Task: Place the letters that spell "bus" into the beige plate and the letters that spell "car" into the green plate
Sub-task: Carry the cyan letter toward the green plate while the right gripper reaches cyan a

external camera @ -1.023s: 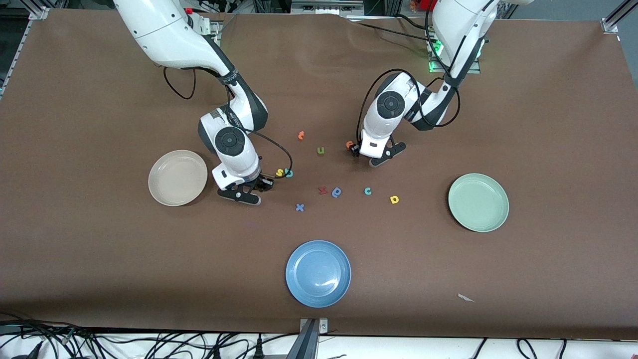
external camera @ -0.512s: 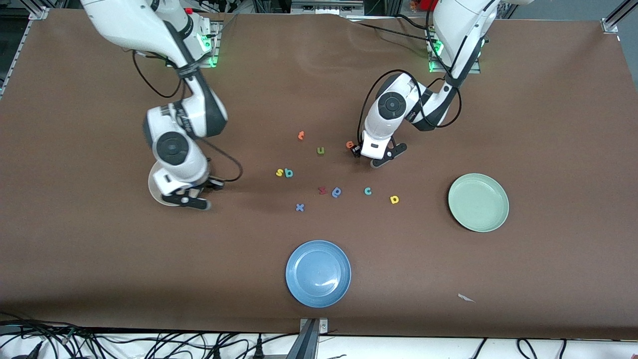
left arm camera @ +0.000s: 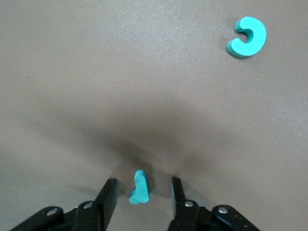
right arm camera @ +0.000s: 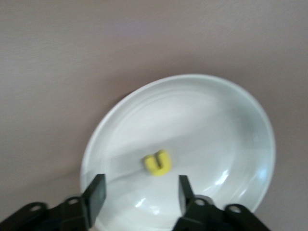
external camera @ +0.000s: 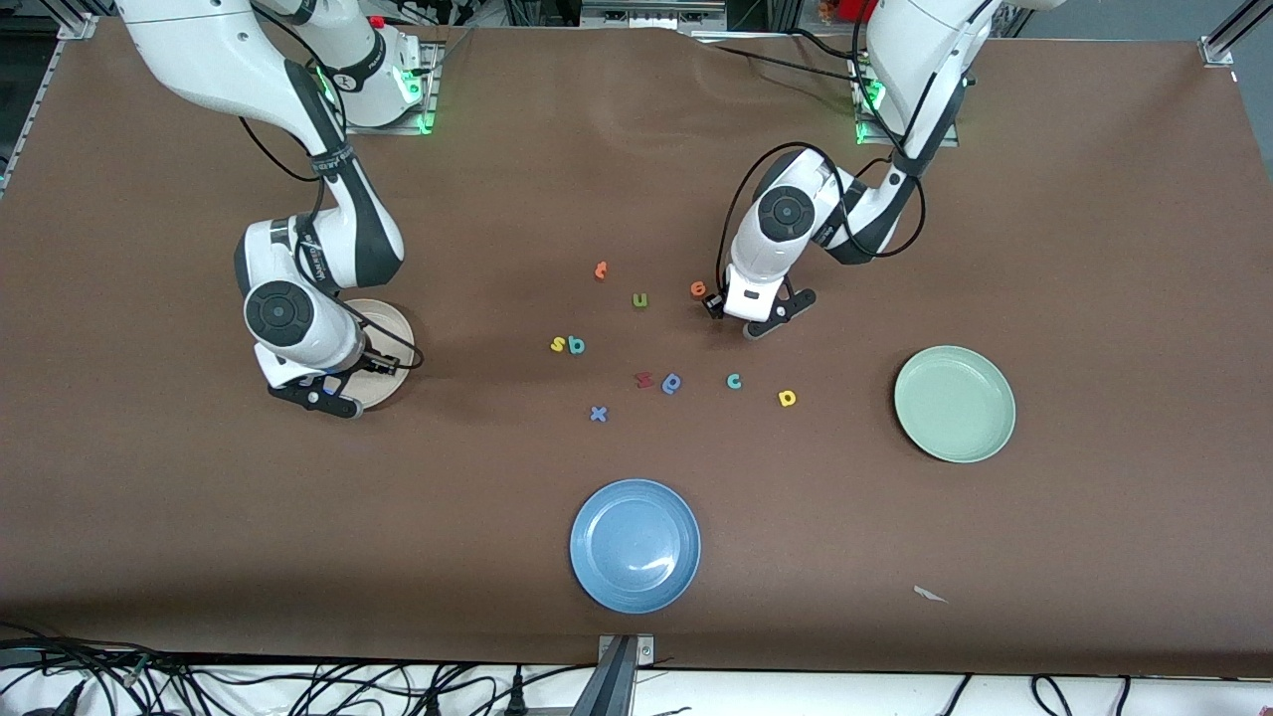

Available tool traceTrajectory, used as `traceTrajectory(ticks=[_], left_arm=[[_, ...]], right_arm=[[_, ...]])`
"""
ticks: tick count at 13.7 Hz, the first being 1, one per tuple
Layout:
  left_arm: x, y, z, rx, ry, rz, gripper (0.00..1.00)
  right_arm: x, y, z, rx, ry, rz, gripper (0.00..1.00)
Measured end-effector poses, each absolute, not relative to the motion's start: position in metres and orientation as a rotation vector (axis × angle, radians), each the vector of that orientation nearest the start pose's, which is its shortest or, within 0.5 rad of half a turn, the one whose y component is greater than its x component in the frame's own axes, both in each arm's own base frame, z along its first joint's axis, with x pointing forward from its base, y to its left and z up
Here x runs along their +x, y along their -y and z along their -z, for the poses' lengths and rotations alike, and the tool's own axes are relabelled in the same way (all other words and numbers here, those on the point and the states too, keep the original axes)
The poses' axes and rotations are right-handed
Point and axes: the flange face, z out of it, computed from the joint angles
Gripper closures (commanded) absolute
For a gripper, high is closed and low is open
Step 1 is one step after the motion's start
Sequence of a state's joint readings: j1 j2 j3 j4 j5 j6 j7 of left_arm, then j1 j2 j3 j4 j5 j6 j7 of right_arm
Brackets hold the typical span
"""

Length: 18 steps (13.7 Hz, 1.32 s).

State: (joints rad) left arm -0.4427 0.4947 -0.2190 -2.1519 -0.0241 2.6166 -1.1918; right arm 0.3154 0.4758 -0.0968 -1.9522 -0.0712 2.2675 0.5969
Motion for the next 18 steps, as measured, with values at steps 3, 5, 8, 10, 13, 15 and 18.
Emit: traceTrajectory(ticks=[3,5,8,10,13,15,18], left_arm=[[0.444,0.348,-0.171,-3.060,0.894,-0.159,0.70],[0.445,0.348,-0.172,-3.057,0.897,-0.160,0.77],[0.445,0.347,-0.172,-3.057,0.898,-0.159,0.86],[0.445,0.347,-0.172,-3.057,0.898,-0.159,0.95],[0.445,0.348,-0.172,-3.059,0.888,-0.154,1.00],[0.445,0.348,-0.173,-3.062,0.863,-0.141,1.00],[0.464,0.337,-0.179,-3.059,0.858,-0.117,1.00]], right_arm=[[0.583,-0.195,-0.235,-3.130,-0.791,-0.131,0.08],[0.575,-0.242,-0.245,-3.059,-0.980,-0.093,0.12],[0.557,-0.307,-0.247,-2.922,-1.271,-0.058,0.20],[0.544,-0.352,-0.238,-2.814,-1.453,-0.035,0.20],[0.534,-0.399,-0.211,-2.726,-1.590,-0.027,0.24],[0.533,-0.418,-0.198,-2.696,-1.637,-0.027,0.27],[0.533,-0.429,-0.186,-2.695,-1.644,-0.026,0.28]])
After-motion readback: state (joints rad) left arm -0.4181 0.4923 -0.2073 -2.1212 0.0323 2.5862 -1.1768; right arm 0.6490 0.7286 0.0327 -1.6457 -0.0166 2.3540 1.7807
